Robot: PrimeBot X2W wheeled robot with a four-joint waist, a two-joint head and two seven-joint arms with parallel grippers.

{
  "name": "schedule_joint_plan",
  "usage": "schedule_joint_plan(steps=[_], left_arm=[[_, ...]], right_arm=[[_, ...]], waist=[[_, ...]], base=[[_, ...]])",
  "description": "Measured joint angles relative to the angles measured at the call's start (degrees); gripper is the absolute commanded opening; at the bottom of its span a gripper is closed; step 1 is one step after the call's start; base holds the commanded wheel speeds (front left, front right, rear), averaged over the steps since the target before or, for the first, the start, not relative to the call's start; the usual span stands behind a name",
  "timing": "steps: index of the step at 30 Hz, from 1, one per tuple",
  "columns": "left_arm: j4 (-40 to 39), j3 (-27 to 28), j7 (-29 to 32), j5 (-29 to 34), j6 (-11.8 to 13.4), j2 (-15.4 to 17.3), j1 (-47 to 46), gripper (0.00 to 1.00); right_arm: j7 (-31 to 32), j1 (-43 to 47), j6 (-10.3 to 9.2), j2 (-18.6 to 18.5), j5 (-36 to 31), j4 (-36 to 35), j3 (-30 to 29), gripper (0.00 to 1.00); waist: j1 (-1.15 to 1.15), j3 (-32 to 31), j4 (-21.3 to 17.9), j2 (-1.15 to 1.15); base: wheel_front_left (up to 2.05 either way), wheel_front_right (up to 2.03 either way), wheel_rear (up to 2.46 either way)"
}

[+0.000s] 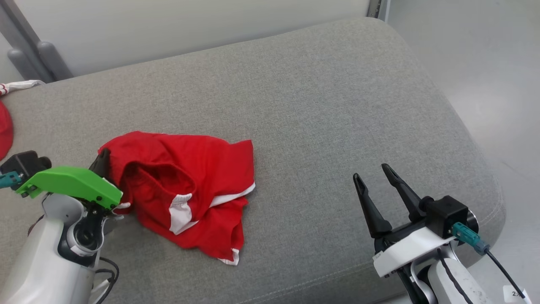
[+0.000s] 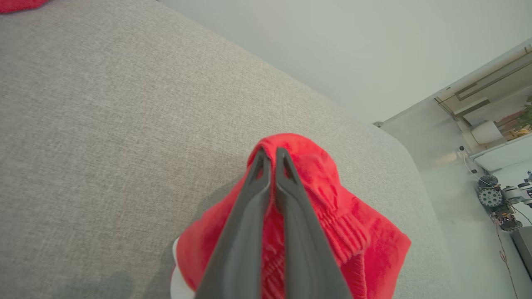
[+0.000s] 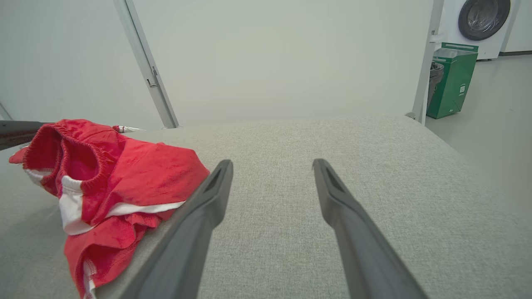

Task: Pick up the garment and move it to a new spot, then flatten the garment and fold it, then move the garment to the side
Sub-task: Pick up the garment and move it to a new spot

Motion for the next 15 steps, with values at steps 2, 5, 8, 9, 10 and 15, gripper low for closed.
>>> schedule_joint_plan(steps=[2, 5, 8, 9, 10, 15], left_arm=[[1.8, 1.2, -0.6, -0.9, 0.5, 0.6, 0.5, 0.0], [3.4, 1.5, -1.0, -1.1, 0.5, 0.5, 0.5, 0.0], [5.1, 1.9, -1.5, -1.2, 0.5, 0.4, 0.5, 0.31], [5.6, 2.2, -1.5, -1.2, 0.5, 0.4, 0.5, 0.34], [5.9, 2.5, -1.5, -1.4, 0.5, 0.4, 0.5, 0.41], [7.2, 3.5, -2.5, -1.5, 0.5, 0.6, 0.5, 0.93]], right_arm=[[0.0, 0.1, 0.0, 0.0, -0.1, 0.0, 0.3, 1.0], [0.0, 0.9, 0.0, 0.1, -0.2, 0.0, 0.4, 1.0], [0.0, 0.9, 0.0, 0.1, -0.2, 0.0, 0.9, 1.0], [0.0, 0.9, 0.0, 0.1, -0.2, 0.1, 1.1, 1.0], [0.0, 0.9, 0.0, 0.1, -0.2, 0.0, 1.3, 1.0], [0.0, 0.9, 0.05, 0.1, -0.4, 0.1, 2.3, 1.0]], waist=[[0.0, 0.0, 0.1, 0.0], [0.0, -0.2, 0.6, 0.0], [0.0, -0.3, 1.1, 0.0], [0.0, -0.4, 1.2, 0.0], [0.0, -0.5, 1.4, 0.0], [0.0, -0.6, 1.7, 0.0]], base=[[0.0, 0.0, 0.0], [0.0, 0.0, 0.0], [0.0, 0.0, 0.0], [0.0, 0.0, 0.0], [0.0, 0.0, 0.0], [0.0, 0.0, 0.0]])
